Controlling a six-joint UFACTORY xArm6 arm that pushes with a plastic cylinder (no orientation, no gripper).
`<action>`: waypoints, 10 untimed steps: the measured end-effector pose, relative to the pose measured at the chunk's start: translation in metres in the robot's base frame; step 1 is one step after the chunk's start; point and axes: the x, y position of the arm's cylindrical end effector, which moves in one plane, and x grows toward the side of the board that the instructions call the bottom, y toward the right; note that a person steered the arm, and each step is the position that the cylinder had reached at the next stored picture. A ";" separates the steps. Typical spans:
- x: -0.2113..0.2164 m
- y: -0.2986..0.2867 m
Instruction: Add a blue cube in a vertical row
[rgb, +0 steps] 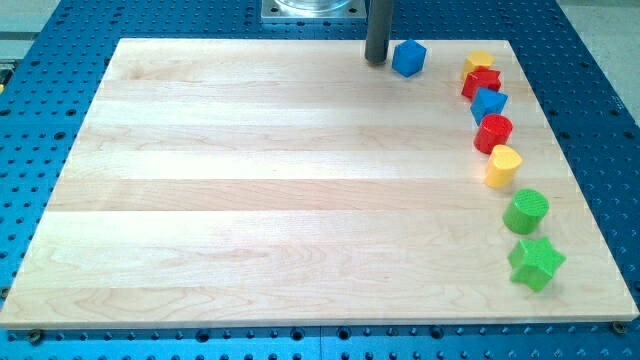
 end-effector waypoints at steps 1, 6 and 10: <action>0.008 0.006; 0.013 0.042; -0.007 0.101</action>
